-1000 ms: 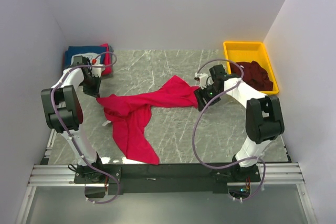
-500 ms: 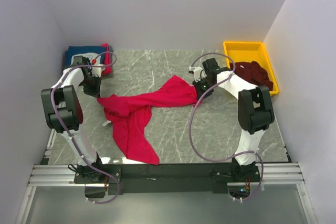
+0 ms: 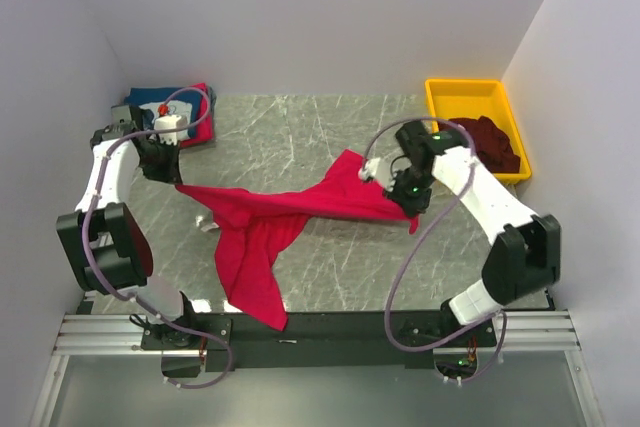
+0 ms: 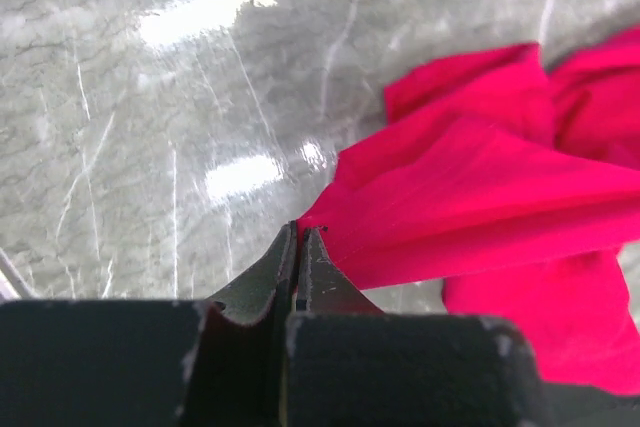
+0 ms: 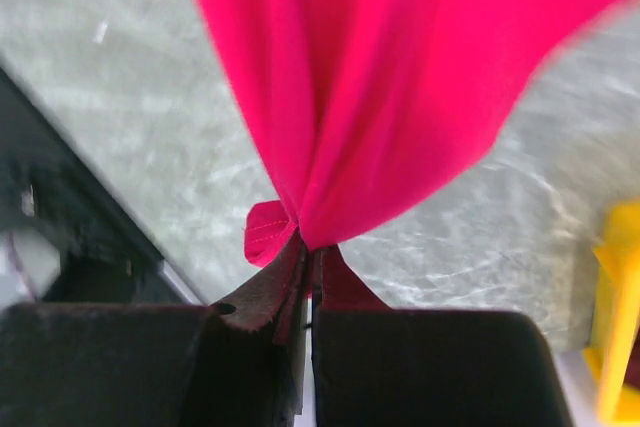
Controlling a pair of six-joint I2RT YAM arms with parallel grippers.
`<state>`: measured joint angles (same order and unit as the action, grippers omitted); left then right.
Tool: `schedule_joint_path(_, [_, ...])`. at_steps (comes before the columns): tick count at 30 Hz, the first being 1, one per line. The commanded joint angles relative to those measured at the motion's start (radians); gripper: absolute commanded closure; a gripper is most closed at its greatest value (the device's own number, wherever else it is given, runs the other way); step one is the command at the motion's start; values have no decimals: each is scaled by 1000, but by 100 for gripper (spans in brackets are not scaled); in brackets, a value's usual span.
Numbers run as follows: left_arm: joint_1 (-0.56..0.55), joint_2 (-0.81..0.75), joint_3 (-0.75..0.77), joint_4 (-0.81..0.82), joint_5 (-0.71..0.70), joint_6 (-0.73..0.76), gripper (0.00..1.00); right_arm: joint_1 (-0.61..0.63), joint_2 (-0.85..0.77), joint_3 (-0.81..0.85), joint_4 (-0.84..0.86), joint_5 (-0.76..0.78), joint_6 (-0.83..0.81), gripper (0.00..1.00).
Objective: Fold and stack the t-shirts
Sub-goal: Flatten the tshirt out
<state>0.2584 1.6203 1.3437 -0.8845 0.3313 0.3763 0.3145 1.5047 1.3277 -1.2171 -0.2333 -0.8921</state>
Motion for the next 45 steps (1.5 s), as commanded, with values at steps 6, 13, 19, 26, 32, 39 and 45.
schedule_joint_path(6, [16,47,64,1,21,55,99,103,546,501,-229,115,-75,72])
schedule_joint_path(13, [18,164,152,30,9,-2,99,2,643,852,-217,74,31,30])
schedule_joint_path(19, [16,196,143,58,25,-23,99,-133,484,576,-101,-204,162,31])
schedule_joint_path(26, [15,185,112,71,20,-22,99,-152,532,565,-33,-409,519,34])
schedule_joint_path(32, [16,162,74,91,31,-39,99,-126,548,521,129,-287,718,28])
schedule_joint_path(39, [16,148,58,102,34,-43,100,-91,609,508,191,-140,762,27])
schedule_joint_path(45, [16,144,48,110,34,-45,99,-77,670,510,202,-136,772,28])
